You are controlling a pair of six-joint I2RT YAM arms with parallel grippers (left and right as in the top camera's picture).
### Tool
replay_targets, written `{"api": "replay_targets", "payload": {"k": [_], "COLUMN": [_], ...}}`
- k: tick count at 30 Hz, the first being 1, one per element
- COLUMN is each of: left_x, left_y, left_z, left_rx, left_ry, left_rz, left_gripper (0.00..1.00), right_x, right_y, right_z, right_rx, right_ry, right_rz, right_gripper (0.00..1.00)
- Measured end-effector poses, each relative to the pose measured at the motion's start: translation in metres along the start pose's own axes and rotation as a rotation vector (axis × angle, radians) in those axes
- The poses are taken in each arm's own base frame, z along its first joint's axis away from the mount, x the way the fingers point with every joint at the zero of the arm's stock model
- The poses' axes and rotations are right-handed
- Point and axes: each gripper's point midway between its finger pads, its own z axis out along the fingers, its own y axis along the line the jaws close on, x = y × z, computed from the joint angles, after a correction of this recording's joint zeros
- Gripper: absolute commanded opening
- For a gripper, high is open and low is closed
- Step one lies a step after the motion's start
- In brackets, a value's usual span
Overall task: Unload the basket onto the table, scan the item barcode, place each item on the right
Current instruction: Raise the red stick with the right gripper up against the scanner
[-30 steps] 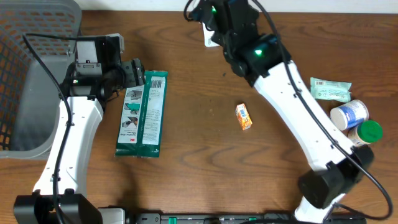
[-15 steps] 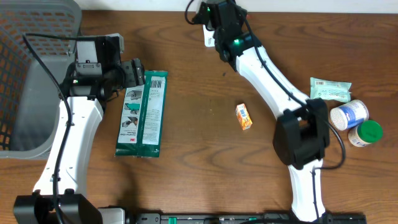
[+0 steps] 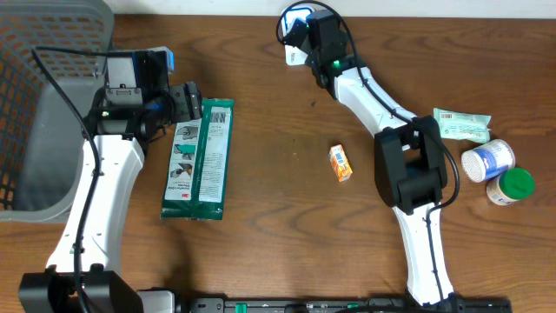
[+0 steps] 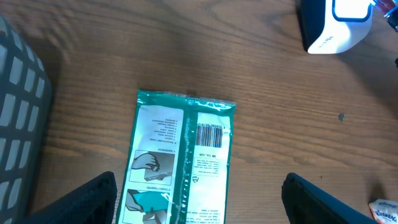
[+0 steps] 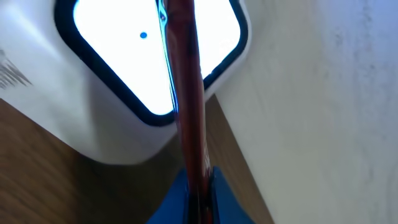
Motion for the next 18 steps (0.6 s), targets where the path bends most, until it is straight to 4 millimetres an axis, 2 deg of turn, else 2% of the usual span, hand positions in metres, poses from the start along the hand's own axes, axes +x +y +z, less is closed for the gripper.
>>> {"api": "replay_targets", "payload": {"k": [10, 18], "left_x": [0.0, 0.0], "left_y": [0.0, 0.0], "left_z": [0.0, 0.0], "left_rx": [0.0, 0.0], "left_ry": [0.0, 0.0], "left_rz": [0.0, 0.0], "left_gripper": [0.83, 0.83], "right_x": [-0.005, 0.003], "right_y": [-0.005, -0.011], "right_z": [0.001, 0.001], "right_rx": [0.01, 0.042], "right_ry": [-0.03, 0.012], "right_rz": [-0.034, -0.049], "right_gripper": [0.01, 0.01]}}
